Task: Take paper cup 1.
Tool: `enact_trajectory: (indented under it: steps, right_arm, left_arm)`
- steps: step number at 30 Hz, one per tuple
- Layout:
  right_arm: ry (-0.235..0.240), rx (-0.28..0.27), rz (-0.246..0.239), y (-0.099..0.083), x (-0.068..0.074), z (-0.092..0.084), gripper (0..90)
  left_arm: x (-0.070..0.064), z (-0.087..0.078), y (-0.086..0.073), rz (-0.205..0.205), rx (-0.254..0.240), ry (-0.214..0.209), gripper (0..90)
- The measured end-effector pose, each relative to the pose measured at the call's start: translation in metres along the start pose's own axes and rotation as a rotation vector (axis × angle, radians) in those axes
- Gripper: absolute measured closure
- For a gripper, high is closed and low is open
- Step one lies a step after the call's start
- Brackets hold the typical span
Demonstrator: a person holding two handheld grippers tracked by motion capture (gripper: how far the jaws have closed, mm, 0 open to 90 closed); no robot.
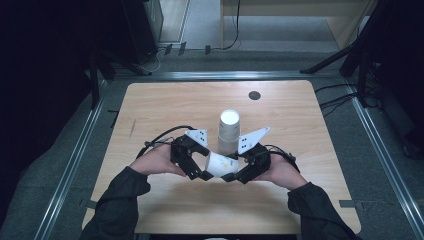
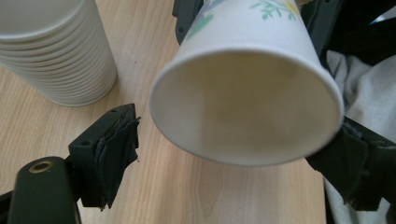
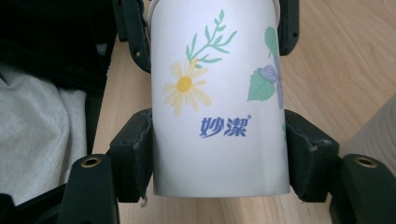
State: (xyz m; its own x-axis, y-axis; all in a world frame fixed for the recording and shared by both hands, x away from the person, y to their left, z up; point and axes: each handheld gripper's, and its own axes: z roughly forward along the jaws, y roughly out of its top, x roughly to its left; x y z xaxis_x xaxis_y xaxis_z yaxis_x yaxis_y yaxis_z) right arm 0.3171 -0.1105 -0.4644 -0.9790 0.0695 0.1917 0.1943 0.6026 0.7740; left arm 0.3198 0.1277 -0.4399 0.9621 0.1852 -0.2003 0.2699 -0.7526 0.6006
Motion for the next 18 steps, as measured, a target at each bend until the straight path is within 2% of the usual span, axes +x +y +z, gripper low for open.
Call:
enact_trajectory:
  steps: [10,13,15,18]
  right_arm:
    - [-0.006,-0.037,0.008,0.000,-0.001,-0.008,34.6]
    - [-0.002,-0.044,0.008,0.000,-0.001,-0.010,34.6]
    - [0.002,-0.049,0.007,0.001,-0.001,-0.010,34.6]
    - [0.007,-0.051,0.003,0.001,-0.001,-0.009,34.5]
  left_arm:
    - [-0.002,-0.002,-0.009,-0.032,-0.058,0.005,12.6]
    - [-0.003,-0.002,-0.013,-0.050,-0.101,-0.011,12.6]
    - [-0.003,-0.002,-0.015,-0.066,-0.131,-0.007,12.6]
    - [-0.002,-0.001,-0.017,-0.072,-0.159,-0.015,12.7]
